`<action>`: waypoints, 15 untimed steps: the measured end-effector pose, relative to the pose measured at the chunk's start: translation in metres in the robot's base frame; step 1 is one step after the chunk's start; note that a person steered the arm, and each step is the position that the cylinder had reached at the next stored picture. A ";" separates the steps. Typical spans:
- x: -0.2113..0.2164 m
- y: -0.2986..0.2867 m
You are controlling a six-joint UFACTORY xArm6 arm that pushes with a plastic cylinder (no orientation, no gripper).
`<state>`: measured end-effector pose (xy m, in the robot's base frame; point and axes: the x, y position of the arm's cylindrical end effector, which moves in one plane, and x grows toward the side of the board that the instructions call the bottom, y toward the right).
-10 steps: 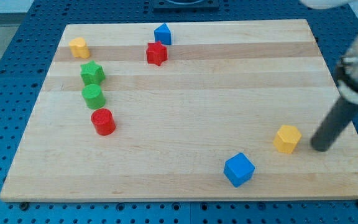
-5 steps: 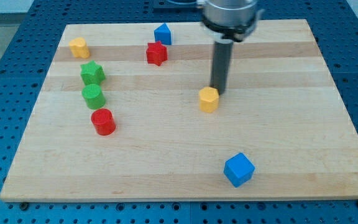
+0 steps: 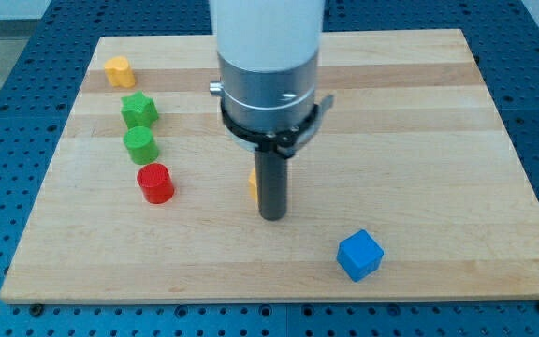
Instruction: Place the yellow hexagon in between the green circle and red star
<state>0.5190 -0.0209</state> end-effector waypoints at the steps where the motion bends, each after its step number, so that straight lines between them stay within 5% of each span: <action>1: -0.024 -0.014; 4: -0.034 -0.002; 7: -0.149 -0.055; 10: -0.140 -0.019; 12: -0.193 -0.049; 15: -0.144 -0.077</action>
